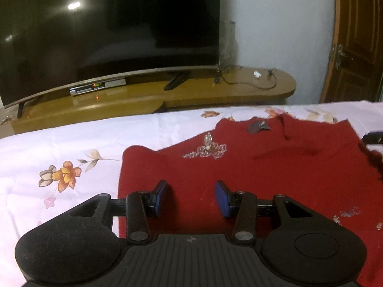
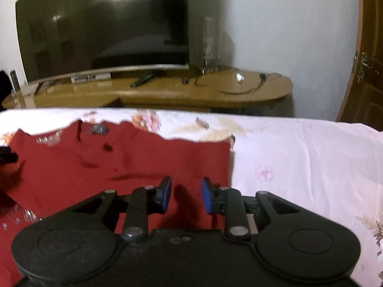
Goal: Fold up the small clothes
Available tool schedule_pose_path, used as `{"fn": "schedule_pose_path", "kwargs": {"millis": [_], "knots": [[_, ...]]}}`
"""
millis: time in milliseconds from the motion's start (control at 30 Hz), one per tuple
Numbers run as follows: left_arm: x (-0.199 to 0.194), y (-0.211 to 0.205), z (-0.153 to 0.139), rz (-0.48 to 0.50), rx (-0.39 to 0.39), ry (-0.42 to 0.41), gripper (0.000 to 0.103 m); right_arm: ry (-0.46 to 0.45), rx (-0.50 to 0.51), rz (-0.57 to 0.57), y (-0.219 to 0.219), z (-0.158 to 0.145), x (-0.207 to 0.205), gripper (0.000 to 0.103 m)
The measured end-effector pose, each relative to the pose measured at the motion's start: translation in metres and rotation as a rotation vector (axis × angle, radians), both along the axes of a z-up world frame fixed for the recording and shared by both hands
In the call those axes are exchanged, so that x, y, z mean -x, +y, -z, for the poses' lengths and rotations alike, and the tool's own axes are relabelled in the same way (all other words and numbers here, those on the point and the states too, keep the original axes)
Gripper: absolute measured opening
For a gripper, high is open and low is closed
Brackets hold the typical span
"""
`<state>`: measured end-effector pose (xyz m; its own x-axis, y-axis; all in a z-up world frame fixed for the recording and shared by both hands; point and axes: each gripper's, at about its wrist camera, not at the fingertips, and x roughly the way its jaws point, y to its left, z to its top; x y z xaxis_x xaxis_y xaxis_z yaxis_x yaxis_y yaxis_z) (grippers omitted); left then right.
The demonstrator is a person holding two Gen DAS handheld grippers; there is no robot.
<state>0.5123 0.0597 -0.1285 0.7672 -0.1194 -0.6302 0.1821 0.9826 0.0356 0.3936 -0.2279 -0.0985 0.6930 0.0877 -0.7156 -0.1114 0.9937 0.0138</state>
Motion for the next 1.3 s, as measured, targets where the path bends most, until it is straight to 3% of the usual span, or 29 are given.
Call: {"fn": "schedule_pose_path", "kwargs": {"millis": [100, 167, 233, 333, 500, 600, 700, 800, 867, 933, 1033, 1167, 1300], "knots": [[-0.006, -0.006, 0.012, 0.004, -0.030, 0.026, 0.044, 0.004, 0.022, -0.023, 0.003, 0.003, -0.007, 0.030], [-0.005, -0.007, 0.013, -0.001, -0.036, 0.021, 0.045, 0.100, 0.070, -0.018, 0.005, 0.024, -0.017, 0.032], [-0.005, -0.008, 0.011, -0.005, -0.042, 0.024, 0.045, 0.071, 0.070, -0.011, 0.002, 0.028, -0.014, 0.039], [-0.001, -0.009, 0.005, -0.005, -0.054, 0.012, 0.045, 0.068, 0.034, 0.003, -0.001, 0.022, -0.012, 0.038], [0.003, -0.015, 0.005, 0.011, -0.070, 0.013, 0.045, -0.017, 0.025, -0.047, 0.002, 0.005, 0.004, 0.039], [0.002, -0.016, 0.012, 0.003, -0.075, 0.017, 0.046, 0.066, 0.078, -0.051, 0.005, 0.024, -0.005, 0.041], [0.010, -0.014, 0.001, -0.007, -0.055, 0.000, 0.046, 0.061, 0.053, -0.027, 0.001, 0.024, -0.003, 0.040], [0.027, -0.009, -0.009, -0.010, -0.036, -0.037, 0.046, -0.009, 0.026, -0.038, 0.000, 0.006, 0.009, 0.040], [0.021, -0.011, 0.006, -0.010, -0.052, 0.041, 0.046, -0.038, 0.006, -0.060, 0.000, 0.002, 0.017, 0.041], [0.020, -0.015, 0.013, -0.013, -0.079, 0.026, 0.050, 0.076, 0.060, -0.060, 0.004, 0.022, 0.005, 0.044], [0.020, -0.013, 0.008, -0.035, -0.068, 0.043, 0.051, 0.061, 0.051, -0.042, 0.004, 0.025, 0.002, 0.047], [0.034, -0.017, 0.004, -0.033, -0.127, 0.038, 0.051, 0.049, 0.040, -0.045, 0.002, 0.014, 0.010, 0.044], [0.032, -0.010, 0.007, -0.076, -0.076, 0.047, 0.057, 0.068, 0.042, -0.036, -0.003, 0.024, 0.012, 0.045]]}}
